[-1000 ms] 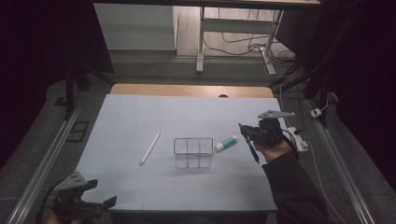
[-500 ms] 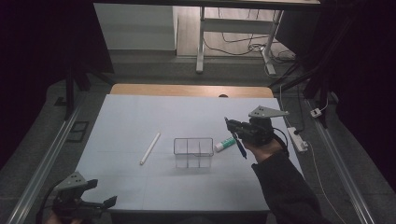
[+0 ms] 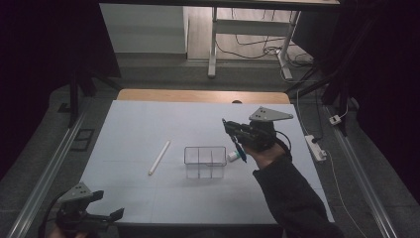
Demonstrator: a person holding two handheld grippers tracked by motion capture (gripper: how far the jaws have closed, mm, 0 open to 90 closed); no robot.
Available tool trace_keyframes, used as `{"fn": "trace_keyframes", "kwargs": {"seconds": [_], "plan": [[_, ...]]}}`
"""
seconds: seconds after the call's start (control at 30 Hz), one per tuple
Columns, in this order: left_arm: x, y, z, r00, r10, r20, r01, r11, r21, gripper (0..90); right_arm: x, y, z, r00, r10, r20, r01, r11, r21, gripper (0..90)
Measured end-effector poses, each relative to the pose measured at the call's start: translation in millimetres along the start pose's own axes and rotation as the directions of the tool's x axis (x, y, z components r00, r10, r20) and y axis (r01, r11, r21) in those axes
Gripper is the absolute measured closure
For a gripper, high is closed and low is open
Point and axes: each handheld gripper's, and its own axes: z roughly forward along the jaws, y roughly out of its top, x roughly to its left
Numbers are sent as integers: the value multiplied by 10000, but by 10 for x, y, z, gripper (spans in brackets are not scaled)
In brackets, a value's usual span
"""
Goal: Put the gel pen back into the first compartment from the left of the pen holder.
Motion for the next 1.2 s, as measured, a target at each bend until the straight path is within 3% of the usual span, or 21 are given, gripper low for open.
{"fn": "trace_keyframes", "kwargs": {"seconds": [0.47,0.77,1.2], "plan": [[0,-4,-3,10000,-9,0,9,10000,-8,23,262,167,327,9965,-599,-591,581,9978,-314,802],[2,-8,-6,10000,-9,2,9,10000,-24,24,333,153,529,9935,-528,-1013,486,9979,-431,802],[5,-9,-7,10000,-35,30,35,10000,-40,24,423,137,770,9923,-515,-1125,457,9975,-532,803]]}}
